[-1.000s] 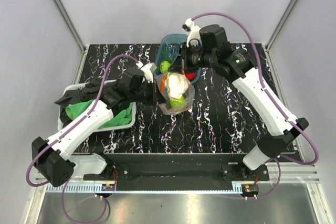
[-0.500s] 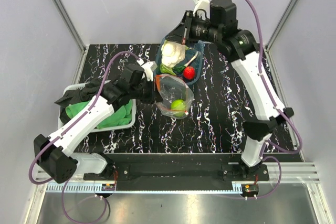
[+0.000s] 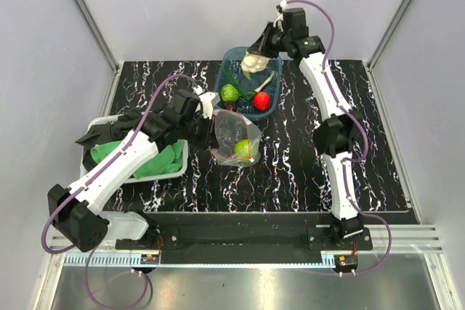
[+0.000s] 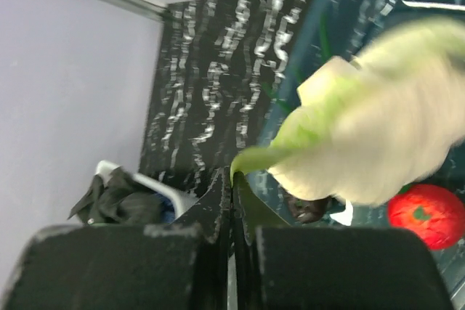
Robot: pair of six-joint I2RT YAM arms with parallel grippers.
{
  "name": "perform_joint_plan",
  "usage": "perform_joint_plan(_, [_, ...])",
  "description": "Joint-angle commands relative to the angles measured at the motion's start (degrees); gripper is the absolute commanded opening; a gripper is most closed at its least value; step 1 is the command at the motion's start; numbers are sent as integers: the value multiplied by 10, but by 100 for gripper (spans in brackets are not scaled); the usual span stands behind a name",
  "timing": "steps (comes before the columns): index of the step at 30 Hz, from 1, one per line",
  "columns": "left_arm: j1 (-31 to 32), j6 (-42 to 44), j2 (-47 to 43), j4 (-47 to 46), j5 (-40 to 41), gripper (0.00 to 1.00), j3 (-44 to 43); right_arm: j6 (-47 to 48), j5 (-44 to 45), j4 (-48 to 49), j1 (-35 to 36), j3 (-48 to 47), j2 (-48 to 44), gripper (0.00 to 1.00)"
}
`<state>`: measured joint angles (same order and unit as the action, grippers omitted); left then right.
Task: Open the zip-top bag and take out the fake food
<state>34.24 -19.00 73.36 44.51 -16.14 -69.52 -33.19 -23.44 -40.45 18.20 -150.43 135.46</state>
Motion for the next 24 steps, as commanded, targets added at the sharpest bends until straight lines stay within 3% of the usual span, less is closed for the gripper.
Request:
perform_joint_plan(1, [-11, 51, 10, 38, -17, 0, -28, -29, -10, 55, -11, -16, 44, 0])
perform_joint_plan(2, [-13, 53, 11, 42, -18, 0, -32, -35, -11, 56, -16, -20, 52, 1])
perform_joint_plan(5, [-15, 59, 7, 51, -23, 0, -33, -55, -15, 56, -27, -19, 75, 23])
perform_joint_plan(6, [-16, 58, 2, 51, -23, 0, -32, -59, -18, 56, -28, -16, 77, 37])
perform_joint_plan(7, [-16, 57, -1, 52, -23, 0, -30, -60, -20, 50, -29, -9, 78, 45])
perform_joint_plan(10, [-16, 49, -8, 51, -17, 0, -34, -55, -34, 27, -29, 4, 68, 55])
perform_joint_plan(18, [-16, 8, 18, 30, -48, 0, -94, 33, -58, -75, -23, 78, -63, 59])
perform_joint_plan(24, [-16, -37, 27, 10, -74, 0, -115, 107, -42, -100, 14, 255, -232, 59])
